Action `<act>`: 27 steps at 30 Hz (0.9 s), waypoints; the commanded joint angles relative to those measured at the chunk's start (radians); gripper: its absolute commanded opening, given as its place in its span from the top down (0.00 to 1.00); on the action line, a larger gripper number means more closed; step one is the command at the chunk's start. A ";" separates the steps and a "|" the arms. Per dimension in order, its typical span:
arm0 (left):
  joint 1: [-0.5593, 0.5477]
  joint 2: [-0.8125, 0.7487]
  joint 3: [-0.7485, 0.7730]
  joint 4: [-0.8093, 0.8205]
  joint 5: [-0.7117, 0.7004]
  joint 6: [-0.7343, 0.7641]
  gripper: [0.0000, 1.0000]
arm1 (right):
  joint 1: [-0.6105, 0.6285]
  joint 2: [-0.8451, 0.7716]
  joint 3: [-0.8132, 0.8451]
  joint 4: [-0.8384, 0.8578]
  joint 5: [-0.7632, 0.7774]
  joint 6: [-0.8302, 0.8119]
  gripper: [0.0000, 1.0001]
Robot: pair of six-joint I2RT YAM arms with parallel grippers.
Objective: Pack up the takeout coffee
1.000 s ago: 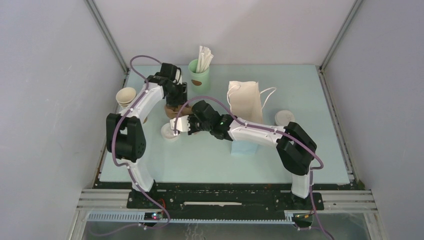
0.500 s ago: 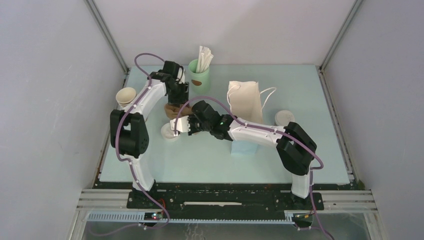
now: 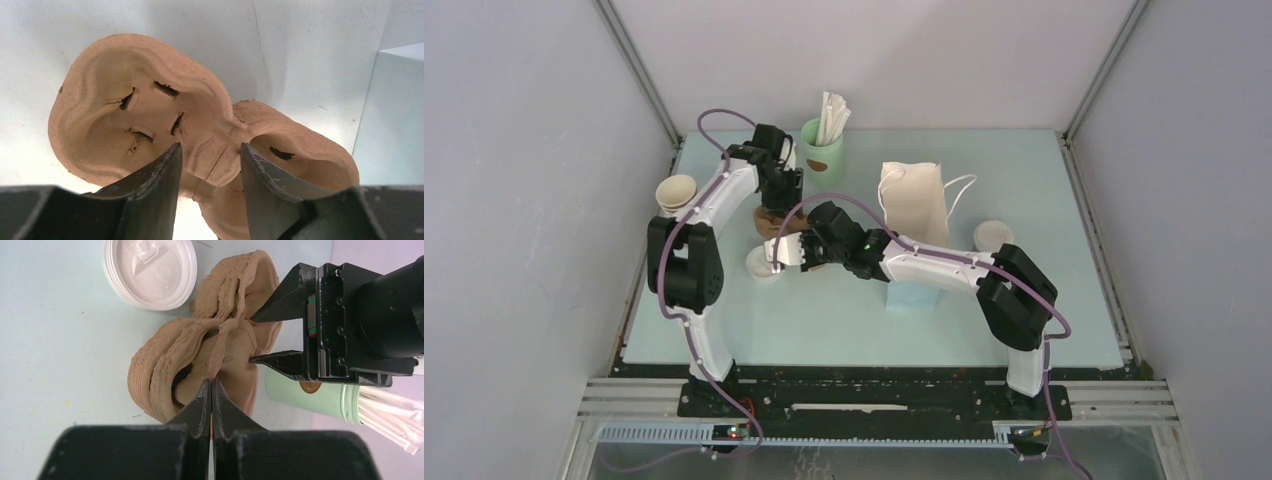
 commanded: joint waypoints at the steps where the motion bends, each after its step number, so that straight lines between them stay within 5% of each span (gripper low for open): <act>1: -0.006 0.014 0.031 -0.028 0.004 0.039 0.44 | 0.000 -0.053 0.019 0.042 -0.009 -0.016 1.00; 7: -0.005 0.017 0.023 -0.028 0.019 0.058 0.41 | -0.002 -0.055 0.020 0.038 -0.011 -0.018 1.00; 17: -0.005 -0.016 0.054 0.002 -0.019 0.040 0.80 | 0.004 -0.041 0.025 0.038 0.052 0.003 0.99; 22: -0.005 -0.023 0.092 -0.002 -0.002 0.038 0.94 | 0.006 -0.061 0.021 0.050 0.115 0.132 0.53; 27: -0.006 -0.025 0.134 -0.032 -0.006 0.039 1.00 | 0.022 -0.088 -0.013 0.119 0.211 0.239 0.32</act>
